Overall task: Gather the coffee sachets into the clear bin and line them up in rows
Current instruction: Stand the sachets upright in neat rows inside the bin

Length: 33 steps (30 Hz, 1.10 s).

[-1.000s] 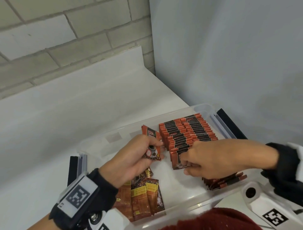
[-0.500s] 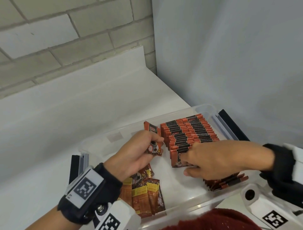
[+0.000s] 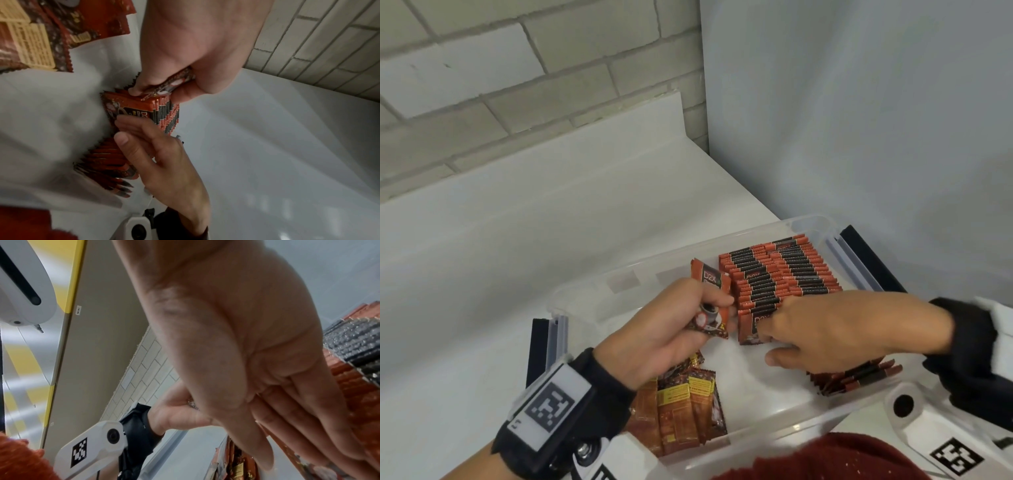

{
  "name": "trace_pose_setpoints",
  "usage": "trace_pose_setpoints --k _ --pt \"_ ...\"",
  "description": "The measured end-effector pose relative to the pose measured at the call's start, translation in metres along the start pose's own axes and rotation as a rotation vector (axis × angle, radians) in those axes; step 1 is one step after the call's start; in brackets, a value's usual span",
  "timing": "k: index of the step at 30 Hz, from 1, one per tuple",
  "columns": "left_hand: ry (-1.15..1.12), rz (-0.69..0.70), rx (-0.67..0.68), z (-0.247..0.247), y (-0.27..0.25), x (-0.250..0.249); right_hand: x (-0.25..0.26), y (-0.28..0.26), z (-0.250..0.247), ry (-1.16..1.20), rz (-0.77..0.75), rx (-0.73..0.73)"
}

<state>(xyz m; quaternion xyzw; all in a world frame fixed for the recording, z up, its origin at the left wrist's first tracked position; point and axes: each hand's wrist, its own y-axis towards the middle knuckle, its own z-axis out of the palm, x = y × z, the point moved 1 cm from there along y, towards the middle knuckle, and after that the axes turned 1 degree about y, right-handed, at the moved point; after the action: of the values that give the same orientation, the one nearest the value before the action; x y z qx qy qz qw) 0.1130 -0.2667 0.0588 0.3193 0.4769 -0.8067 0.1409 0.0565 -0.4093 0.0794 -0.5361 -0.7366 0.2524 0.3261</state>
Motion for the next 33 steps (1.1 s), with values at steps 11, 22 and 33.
trace_pose_setpoints --k 11,22,33 --pt "-0.008 -0.042 -0.021 0.002 0.005 0.003 -0.003 0.002 0.001 0.015 0.007 -0.031" --pt "-0.035 -0.024 -0.03 -0.001 0.003 0.004 -0.012 0.002 -0.003 0.118 -0.017 -0.103" --pt "0.045 -0.082 -0.001 0.001 -0.001 0.008 -0.018 -0.002 -0.005 0.152 -0.052 -0.099"
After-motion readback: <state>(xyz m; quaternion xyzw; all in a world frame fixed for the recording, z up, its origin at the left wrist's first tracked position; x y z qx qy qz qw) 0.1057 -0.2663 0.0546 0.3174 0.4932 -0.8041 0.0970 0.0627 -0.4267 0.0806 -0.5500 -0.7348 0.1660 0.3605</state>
